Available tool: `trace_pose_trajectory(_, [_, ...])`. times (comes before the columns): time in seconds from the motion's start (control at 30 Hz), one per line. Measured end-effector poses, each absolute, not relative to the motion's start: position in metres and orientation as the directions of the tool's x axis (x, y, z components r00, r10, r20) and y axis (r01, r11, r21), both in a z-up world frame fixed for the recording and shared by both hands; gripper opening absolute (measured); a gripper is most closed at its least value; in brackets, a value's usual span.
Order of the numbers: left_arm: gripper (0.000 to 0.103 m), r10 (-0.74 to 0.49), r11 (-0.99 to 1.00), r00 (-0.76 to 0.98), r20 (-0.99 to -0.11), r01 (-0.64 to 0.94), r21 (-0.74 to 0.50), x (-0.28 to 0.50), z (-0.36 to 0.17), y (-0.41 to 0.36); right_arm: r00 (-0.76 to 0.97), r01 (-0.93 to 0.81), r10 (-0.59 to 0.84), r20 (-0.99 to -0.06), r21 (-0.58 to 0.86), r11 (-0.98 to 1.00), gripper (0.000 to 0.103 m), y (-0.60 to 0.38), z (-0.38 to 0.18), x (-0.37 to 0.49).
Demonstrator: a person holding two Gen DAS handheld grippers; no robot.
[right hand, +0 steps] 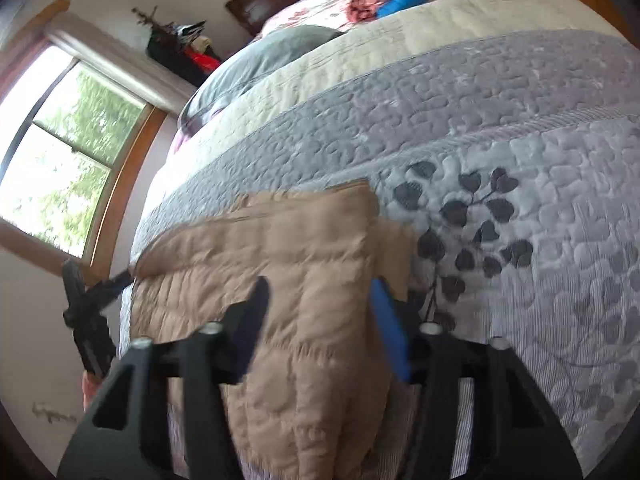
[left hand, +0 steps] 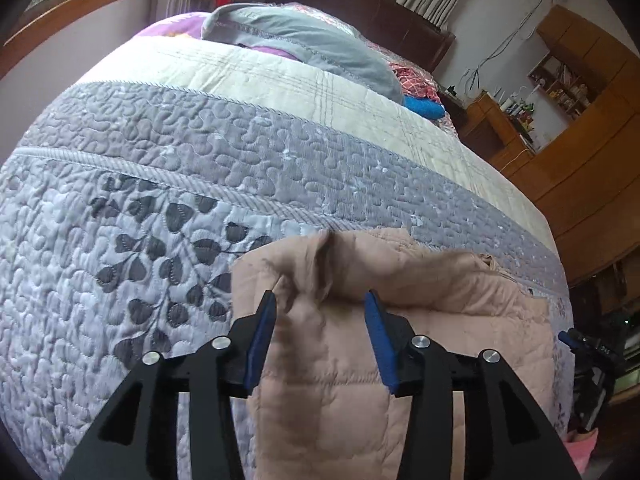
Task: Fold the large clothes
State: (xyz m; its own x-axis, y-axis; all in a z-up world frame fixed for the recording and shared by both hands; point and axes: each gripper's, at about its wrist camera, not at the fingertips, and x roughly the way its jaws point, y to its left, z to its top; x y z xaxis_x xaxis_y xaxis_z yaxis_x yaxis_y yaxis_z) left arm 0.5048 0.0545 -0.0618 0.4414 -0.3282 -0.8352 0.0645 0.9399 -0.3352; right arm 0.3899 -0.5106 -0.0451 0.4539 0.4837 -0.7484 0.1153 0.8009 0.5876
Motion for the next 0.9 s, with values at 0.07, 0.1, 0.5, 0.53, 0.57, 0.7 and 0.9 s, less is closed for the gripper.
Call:
trace_pose_trajectory(0.07, [0.047, -0.291, 0.955, 0.453, -0.843, 0.085, -0.284, 0.480, -0.058, 0.057, 0.445, 0.090, 0.489, -0.750, 0.581, 0.809, 0.048, -0.503, -0.045, 0.373])
trace_pose_trajectory(0.1, [0.049, -0.288, 0.957, 0.452, -0.844, 0.104, -0.271, 0.469, -0.059, 0.059, 0.440, 0.079, 0.480, -0.759, 0.565, 0.821, 0.049, -0.499, -0.046, 0.364])
trace_pose_trajectory(0.5, [0.021, -0.301, 0.954, 0.481, -0.823, 0.158, -0.256, 0.372, -0.093, 0.048, 0.386, -0.004, 0.441, -0.810, 0.477, 0.879, 0.015, -0.439, -0.073, 0.300])
trace_pose_trajectory(0.53, [0.016, -0.308, 0.951, 0.482, -0.820, 0.157, -0.265, 0.371, -0.093, 0.046, 0.389, 0.005, 0.434, -0.813, 0.473, 0.881, 0.012, -0.438, -0.071, 0.299])
trace_pose_trajectory(0.57, [0.012, -0.310, 0.951, 0.490, -0.815, 0.151, -0.271, 0.368, -0.091, 0.045, 0.398, 0.006, 0.428, -0.812, 0.468, 0.883, 0.010, -0.435, -0.068, 0.302])
trace_pose_trajectory(0.7, [0.012, -0.318, 0.948, 0.493, -0.810, 0.139, -0.288, 0.364, -0.091, 0.052, 0.402, 0.030, 0.403, -0.822, 0.452, 0.891, 0.008, -0.437, -0.061, 0.298])
trace_pose_trajectory(0.9, [0.016, -0.345, 0.939, 0.438, -0.830, 0.140, -0.316, 0.371, -0.126, 0.057, 0.333, 0.076, 0.383, -0.861, 0.430, 0.900, 0.009, -0.432, -0.100, 0.313])
